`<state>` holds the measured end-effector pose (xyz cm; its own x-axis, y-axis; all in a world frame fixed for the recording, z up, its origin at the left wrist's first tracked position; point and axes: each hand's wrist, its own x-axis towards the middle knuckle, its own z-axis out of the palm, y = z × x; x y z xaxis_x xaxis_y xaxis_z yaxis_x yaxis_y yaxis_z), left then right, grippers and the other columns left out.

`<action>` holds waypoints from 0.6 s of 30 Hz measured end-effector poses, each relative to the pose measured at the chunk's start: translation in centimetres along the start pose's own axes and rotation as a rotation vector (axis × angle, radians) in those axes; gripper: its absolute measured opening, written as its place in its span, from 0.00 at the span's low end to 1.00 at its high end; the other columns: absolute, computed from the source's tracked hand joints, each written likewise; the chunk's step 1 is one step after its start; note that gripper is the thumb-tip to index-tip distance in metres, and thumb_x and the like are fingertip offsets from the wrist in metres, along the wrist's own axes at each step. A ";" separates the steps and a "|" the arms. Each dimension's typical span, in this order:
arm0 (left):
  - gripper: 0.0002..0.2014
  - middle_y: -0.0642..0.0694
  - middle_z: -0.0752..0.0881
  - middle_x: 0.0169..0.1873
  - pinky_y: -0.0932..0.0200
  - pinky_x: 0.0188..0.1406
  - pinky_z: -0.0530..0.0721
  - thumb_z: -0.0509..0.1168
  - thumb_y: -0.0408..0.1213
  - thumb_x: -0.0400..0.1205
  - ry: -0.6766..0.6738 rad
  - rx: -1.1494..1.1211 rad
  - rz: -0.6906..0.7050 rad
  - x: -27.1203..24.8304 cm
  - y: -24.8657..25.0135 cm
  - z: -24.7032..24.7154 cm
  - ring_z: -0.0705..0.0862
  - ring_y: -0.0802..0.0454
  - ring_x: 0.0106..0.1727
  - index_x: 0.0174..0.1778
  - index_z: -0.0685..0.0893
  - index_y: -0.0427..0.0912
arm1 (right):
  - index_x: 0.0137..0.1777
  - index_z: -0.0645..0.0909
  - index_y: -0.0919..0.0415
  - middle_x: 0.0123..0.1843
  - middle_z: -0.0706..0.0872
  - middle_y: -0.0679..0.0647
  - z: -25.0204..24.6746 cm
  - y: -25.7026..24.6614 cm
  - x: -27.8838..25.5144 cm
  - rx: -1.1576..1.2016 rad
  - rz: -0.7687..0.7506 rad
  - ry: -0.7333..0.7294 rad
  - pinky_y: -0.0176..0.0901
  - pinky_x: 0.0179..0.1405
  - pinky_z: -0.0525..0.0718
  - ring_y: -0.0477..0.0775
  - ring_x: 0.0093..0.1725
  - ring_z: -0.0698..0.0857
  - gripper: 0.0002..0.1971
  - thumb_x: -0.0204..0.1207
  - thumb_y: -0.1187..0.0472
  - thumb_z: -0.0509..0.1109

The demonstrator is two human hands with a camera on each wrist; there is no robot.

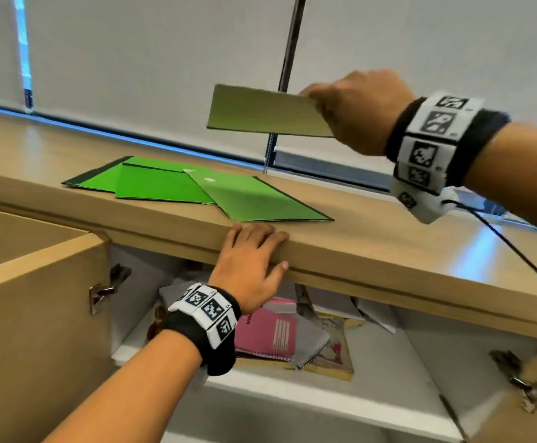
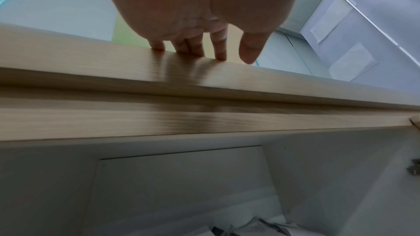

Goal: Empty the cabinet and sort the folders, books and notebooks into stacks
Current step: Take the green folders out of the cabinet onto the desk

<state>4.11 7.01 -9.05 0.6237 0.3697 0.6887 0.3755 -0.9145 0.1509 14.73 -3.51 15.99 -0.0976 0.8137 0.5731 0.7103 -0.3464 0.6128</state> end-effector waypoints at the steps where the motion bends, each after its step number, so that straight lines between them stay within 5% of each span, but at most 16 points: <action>1: 0.28 0.51 0.75 0.69 0.45 0.81 0.52 0.53 0.57 0.78 -0.012 0.013 0.004 0.1 0.0 -0.1 0.70 0.49 0.73 0.74 0.73 0.54 | 0.75 0.73 0.49 0.48 0.86 0.64 2.0 -1.8 0.6 0.019 -0.039 -0.079 0.44 0.33 0.69 0.63 0.37 0.80 0.22 0.85 0.65 0.53; 5: 0.28 0.52 0.73 0.70 0.44 0.82 0.51 0.57 0.56 0.78 -0.016 0.030 0.014 0.0 0.0 -0.1 0.68 0.49 0.74 0.75 0.70 0.54 | 0.73 0.75 0.48 0.60 0.86 0.59 9.1 -5.3 3.6 0.017 -0.080 -0.332 0.46 0.40 0.75 0.64 0.56 0.86 0.21 0.83 0.64 0.56; 8: 0.28 0.52 0.73 0.70 0.46 0.81 0.49 0.59 0.55 0.77 -0.013 0.047 0.037 -0.1 -0.3 -0.1 0.68 0.50 0.73 0.75 0.70 0.55 | 0.75 0.74 0.49 0.67 0.83 0.60 12.1 -7.0 5.3 0.054 -0.064 -0.453 0.50 0.55 0.82 0.64 0.63 0.83 0.22 0.82 0.64 0.58; 11: 0.29 0.52 0.73 0.71 0.47 0.80 0.50 0.61 0.53 0.76 -0.006 0.060 0.070 -0.1 -0.6 -0.2 0.69 0.50 0.73 0.76 0.69 0.54 | 0.78 0.72 0.53 0.74 0.78 0.58 13.7 -7.6 6.8 0.077 -0.109 -0.599 0.50 0.67 0.79 0.63 0.70 0.79 0.23 0.83 0.64 0.59; 15: 0.31 0.53 0.71 0.72 0.48 0.80 0.49 0.62 0.52 0.75 -0.031 0.062 0.089 -0.2 -0.9 -0.4 0.67 0.51 0.75 0.77 0.67 0.56 | 0.79 0.70 0.50 0.77 0.75 0.56 16.0 -8.1 7.1 0.104 -0.176 -0.723 0.48 0.72 0.74 0.61 0.74 0.76 0.25 0.82 0.60 0.63; 18: 0.32 0.53 0.71 0.72 0.49 0.80 0.49 0.63 0.51 0.75 -0.039 0.063 0.093 -0.3 -1.0 -0.4 0.67 0.51 0.75 0.77 0.67 0.56 | 0.78 0.72 0.50 0.74 0.78 0.57 17.0 -8.2 6.5 0.188 -0.177 -0.791 0.44 0.65 0.77 0.61 0.68 0.80 0.26 0.80 0.64 0.63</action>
<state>3.33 7.77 -9.11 0.6833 0.2907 0.6697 0.3563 -0.9334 0.0416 20.09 12.53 5.43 0.2501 0.9610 -0.1181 0.8420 -0.1557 0.5165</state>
